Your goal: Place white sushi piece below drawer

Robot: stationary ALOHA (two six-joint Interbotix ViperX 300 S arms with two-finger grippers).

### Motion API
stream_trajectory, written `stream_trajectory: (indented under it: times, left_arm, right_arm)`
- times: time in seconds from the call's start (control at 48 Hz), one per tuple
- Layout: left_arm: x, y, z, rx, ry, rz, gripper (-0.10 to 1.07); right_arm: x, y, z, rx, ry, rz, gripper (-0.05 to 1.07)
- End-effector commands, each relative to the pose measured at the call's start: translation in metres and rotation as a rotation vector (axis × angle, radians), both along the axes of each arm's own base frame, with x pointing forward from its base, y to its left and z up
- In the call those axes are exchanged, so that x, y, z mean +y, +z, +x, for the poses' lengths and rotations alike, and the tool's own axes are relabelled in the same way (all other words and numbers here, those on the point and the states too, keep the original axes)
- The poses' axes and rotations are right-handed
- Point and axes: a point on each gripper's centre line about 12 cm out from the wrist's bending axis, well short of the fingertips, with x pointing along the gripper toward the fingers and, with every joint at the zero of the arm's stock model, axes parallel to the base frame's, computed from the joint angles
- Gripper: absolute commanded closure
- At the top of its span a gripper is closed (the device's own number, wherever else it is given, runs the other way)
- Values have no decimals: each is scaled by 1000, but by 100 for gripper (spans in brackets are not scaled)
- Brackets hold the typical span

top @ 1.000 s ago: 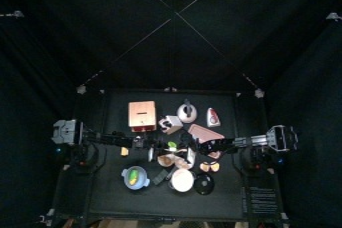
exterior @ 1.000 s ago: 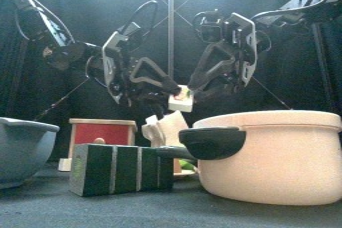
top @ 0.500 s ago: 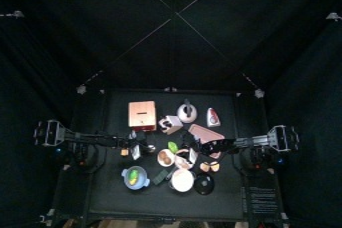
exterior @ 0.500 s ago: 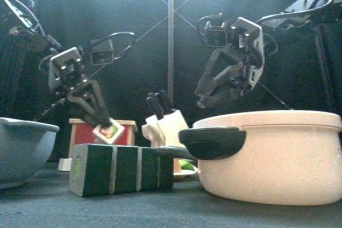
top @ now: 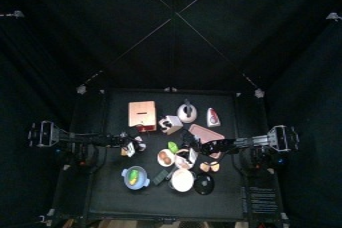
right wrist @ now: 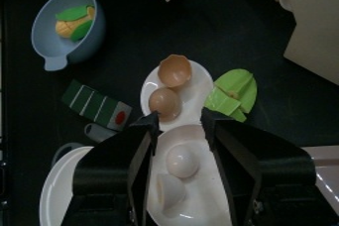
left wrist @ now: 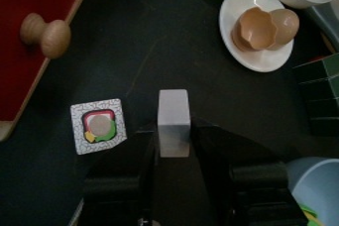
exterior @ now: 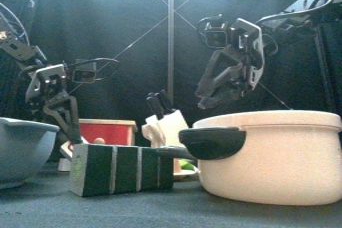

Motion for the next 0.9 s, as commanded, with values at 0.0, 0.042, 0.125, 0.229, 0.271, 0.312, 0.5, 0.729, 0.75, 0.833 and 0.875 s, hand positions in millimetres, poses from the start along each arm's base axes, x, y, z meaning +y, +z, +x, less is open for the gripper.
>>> stream_trajectory:
  times: [0.0, 0.042, 0.125, 0.229, 0.271, 0.312, 0.5, 0.729, 0.75, 0.833, 0.875]
  left_arm:
    - [2, 4, 4, -19, 4, 6, 23]
    - [3, 5, 4, -24, 5, 6, 20]
    - [3, 6, 5, -33, 6, 8, 15]
    - [3, 6, 6, -42, 6, 10, 11]
    - [3, 6, 6, -43, 6, 10, 11]
    - [3, 7, 6, -45, 6, 10, 11]
    - [3, 7, 7, -46, 1, 15, 11]
    - [3, 7, 7, -44, 1, 14, 11]
    - [3, 6, 6, -42, 0, 15, 11]
    - [3, 6, 6, -41, 0, 15, 11]
    - [3, 6, 5, -39, 0, 15, 11]
  right_arm:
    - [0, 13, 4, -38, 1, -1, 24]
    - [0, 12, 4, -36, 0, 0, 24]
    - [0, 11, 4, -33, 0, 0, 24]
    - [0, 11, 4, -32, -1, 2, 24]
    - [0, 11, 4, -31, 0, 0, 24]
    - [-1, 11, 4, -32, -3, 3, 24]
    - [0, 10, 4, -30, -2, 3, 24]
    - [0, 11, 6, -32, -3, 5, 24]
    - [0, 10, 5, -29, -6, 7, 24]
    - [0, 8, 5, -24, -12, 13, 24]
    - [1, 6, 3, -17, -16, 16, 24]
